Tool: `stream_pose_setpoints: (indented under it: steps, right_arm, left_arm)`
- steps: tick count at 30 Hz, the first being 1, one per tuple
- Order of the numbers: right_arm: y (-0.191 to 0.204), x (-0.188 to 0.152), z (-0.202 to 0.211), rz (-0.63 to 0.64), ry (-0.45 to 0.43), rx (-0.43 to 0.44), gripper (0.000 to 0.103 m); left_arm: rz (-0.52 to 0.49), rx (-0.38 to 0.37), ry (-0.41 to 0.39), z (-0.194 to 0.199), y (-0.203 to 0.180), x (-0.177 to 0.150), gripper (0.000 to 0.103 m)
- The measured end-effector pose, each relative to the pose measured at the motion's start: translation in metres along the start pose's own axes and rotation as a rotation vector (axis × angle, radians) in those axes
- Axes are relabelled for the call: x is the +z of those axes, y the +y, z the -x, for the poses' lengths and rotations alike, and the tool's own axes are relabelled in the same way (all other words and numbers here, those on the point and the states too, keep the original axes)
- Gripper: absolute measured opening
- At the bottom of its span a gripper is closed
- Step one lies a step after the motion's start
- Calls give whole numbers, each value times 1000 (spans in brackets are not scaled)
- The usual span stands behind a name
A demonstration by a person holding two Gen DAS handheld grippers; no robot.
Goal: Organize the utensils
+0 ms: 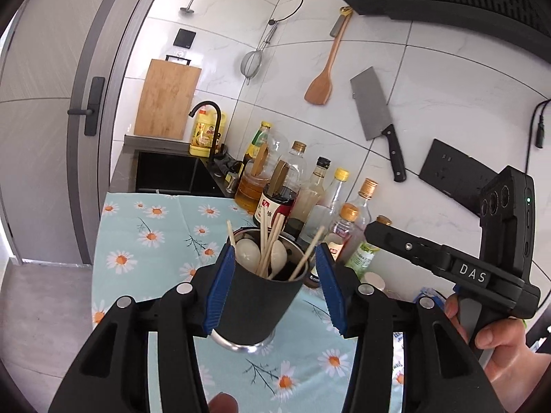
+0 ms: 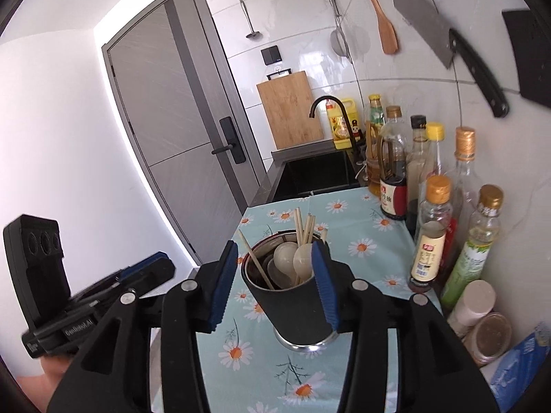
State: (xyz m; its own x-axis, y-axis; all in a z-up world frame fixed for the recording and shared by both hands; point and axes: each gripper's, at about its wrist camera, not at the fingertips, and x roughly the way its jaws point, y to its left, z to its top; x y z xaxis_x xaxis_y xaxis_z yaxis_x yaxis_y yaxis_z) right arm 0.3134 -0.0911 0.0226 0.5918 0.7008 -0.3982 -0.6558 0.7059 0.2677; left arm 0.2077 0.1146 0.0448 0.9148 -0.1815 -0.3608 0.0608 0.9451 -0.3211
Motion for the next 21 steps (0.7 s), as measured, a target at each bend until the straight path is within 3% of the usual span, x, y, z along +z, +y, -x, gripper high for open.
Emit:
stream_pose_setpoints:
  steps: [3,7,10,14,15,17,19,21]
  right_arm:
    - [3,1,20,42,-13,-9,51]
    - [5,-1,51,80,-41,1,70]
    - [2,-5,71,83,-50,18,85]
    - [-2,-16,92,97,-50,48,98]
    - [-3,-20,96,106,-50,49,98]
    - [-4,-28,103,121,-38,57,98]
    - [-6,-36,108,122,-21,73,98]
    - [-9,-42,112,107,-3,96,98]
  left_arm:
    - [-14,1,0,15,-11,3,47]
    - [-64,9,-6,41,-32,3,49]
    - [-90,25,-2,58,-47,-3,71]
    - [-95,68,9,73,-62,-20,72]
    - [-88,74,8,76,-64,-23,72]
    - [-72,96,7,82,-70,-35,88]
    - [-49,117,5,86,-73,-45,97]
    - [-23,145,17,87,-75,-55,97]
